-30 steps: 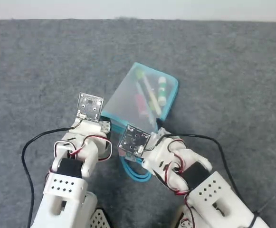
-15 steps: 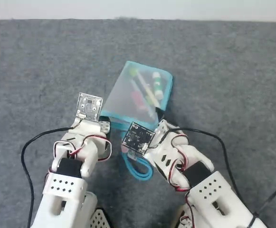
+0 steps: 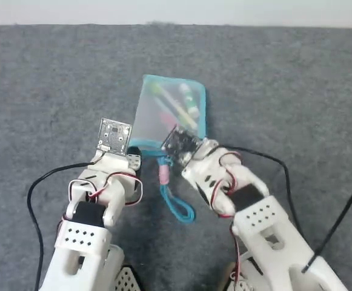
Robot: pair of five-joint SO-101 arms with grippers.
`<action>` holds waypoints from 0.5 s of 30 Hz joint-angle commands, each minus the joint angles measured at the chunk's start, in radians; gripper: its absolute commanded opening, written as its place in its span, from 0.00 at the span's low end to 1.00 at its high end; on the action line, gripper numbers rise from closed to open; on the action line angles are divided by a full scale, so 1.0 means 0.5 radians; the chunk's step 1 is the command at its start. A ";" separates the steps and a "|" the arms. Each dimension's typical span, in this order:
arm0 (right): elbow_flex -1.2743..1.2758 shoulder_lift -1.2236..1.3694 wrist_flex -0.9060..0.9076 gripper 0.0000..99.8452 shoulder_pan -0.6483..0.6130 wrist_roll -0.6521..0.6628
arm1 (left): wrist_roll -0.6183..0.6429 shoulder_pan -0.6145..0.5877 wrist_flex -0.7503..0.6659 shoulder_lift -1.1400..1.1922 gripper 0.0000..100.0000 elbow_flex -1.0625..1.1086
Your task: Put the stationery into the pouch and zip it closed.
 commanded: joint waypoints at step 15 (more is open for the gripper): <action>-0.810 0.671 0.308 0.01 0.265 -0.408 | 0.025 -0.025 0.138 -0.101 0.01 -0.253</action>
